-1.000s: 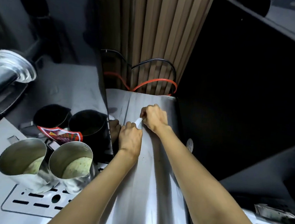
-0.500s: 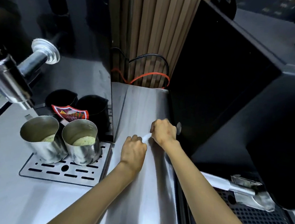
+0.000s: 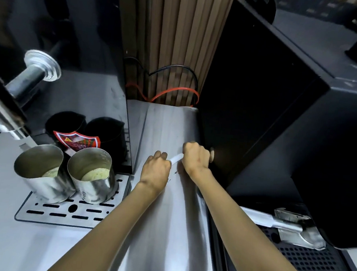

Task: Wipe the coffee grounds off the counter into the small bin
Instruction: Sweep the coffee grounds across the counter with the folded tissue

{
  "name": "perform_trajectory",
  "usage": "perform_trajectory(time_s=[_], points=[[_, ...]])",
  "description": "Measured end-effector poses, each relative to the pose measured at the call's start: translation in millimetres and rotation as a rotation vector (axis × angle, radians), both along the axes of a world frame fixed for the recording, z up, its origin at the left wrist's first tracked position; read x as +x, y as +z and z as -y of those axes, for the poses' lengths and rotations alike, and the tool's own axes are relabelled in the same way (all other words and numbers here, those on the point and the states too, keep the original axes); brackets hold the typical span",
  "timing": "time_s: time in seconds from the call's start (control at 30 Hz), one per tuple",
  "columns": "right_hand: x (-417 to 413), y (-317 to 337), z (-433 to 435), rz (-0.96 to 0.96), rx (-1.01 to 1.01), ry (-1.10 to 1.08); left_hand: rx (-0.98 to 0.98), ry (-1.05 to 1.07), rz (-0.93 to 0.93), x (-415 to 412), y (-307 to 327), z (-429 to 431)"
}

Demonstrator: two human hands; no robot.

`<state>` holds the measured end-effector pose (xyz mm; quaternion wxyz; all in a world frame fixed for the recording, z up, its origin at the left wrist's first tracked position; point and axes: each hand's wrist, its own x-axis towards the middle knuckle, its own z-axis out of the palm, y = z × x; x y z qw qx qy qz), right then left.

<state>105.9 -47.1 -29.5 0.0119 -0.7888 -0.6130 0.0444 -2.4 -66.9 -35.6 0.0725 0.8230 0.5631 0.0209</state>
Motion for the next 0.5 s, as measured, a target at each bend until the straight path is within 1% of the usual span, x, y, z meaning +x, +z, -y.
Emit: perform_trajectory(time_s=[0.17, 0.3, 0.43, 0.5], points=[[-1, -8, 30, -0.016, 0.02, 0.069, 0.032, -0.114, -0.041, -20, -5, 14], [-5, -9, 64, -0.024, -0.015, 0.124, -0.005, -0.103, -0.01, -31, -2, 40], [-9, -6, 92, -0.025, -0.047, 0.146, 0.013, -0.162, -0.026, -40, -12, 65], [-11, -4, 109, -0.015, -0.062, 0.157, -0.02, -0.177, -0.044, -44, -17, 81]])
